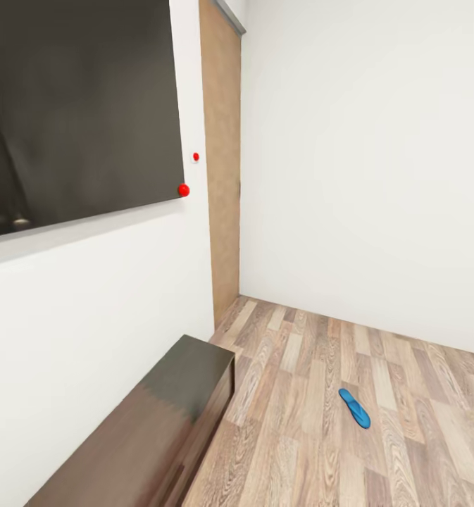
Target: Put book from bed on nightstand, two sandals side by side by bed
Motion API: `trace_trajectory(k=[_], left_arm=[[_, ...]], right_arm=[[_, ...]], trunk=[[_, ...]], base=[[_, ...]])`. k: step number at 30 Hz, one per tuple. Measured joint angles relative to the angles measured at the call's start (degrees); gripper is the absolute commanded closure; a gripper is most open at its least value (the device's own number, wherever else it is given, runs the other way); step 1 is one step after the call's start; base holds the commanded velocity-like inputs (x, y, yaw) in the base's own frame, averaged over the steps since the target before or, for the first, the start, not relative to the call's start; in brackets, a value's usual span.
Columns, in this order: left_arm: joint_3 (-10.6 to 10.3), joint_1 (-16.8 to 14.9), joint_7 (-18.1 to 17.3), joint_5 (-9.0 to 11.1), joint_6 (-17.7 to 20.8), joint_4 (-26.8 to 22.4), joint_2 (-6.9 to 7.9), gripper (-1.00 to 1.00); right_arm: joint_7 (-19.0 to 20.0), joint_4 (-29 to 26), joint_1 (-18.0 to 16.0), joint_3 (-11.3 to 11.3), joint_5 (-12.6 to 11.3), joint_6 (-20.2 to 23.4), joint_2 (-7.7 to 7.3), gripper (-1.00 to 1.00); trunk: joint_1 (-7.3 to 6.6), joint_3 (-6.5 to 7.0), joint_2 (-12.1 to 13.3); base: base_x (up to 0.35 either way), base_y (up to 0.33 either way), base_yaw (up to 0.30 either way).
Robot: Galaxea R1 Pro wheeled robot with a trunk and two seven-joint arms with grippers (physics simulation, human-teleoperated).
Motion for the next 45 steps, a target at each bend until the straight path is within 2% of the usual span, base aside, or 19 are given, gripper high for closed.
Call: trace_trajectory(k=[33,45], left_arm=[[0.0,0.0,0.0,0.0,0.0,0.0,0.00,-1.00],[0.0,0.0,0.0,0.0,0.0,-0.1,0.07,-1.00]], right_arm=[[0.0,0.0,0.0,0.0,0.0,-0.1,0.00,-1.00],[0.0,0.0,0.0,0.0,0.0,0.0,-0.02,-1.00]], trunk=[[0.00,0.00,0.0],[-0.03,0.00,0.0]], base=[[0.049,0.000,-0.282],[0.078,0.000,-0.205]])
